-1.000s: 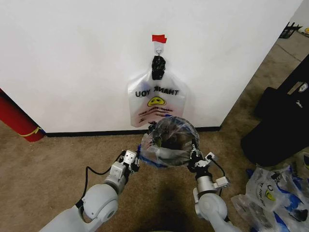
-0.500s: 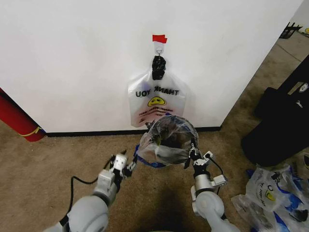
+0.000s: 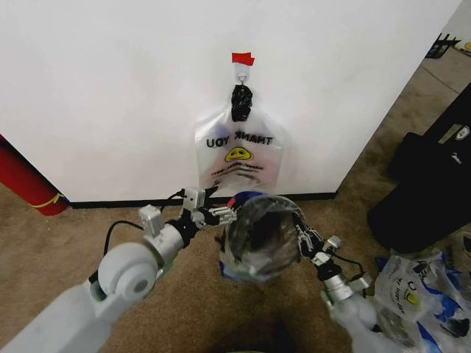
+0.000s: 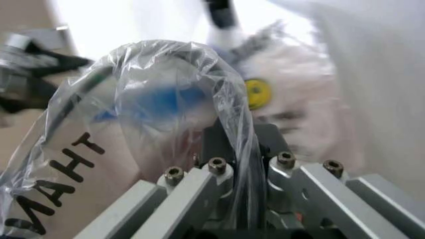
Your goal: Pick up the garbage bag from the wall and place it over the trash bin.
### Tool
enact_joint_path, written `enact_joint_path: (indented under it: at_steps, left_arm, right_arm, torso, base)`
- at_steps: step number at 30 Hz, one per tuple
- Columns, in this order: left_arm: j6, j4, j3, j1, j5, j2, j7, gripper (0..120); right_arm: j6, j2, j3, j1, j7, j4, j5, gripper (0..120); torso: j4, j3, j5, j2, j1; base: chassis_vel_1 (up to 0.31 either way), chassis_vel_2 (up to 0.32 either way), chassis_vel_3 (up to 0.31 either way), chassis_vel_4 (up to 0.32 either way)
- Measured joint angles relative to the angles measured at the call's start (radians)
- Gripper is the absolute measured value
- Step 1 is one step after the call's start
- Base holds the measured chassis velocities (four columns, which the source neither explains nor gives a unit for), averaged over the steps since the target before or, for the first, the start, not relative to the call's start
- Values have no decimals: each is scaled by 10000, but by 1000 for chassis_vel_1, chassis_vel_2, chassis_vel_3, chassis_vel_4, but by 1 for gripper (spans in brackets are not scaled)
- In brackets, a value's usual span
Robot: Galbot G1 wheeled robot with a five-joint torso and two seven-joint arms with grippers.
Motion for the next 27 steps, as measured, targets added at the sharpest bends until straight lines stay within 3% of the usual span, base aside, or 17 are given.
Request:
enact_joint_path:
  at_steps: [8,19,27]
  left_arm:
    - [754,307,84,35,479,89,402,100]
    - [838,364,-36,163,851,158,536,100]
    - [-122,1189,124,128,2839,-35,790,100]
  right_arm:
    - [-56,-88,212,-47,-588,46,28,0]
    - [1,-85,230,-176,-356,278,8,0]
    - [-94,-65,109,-380,-357,712,47,0]
  torso:
    - [1,-1,0,0,0]
    - [1,-2,2,0,-1]
    - [2,-1,0,0,-1]
  base:
    - [0,0,0,0]
    - [0,0,0,0]
    - [0,0,0,0]
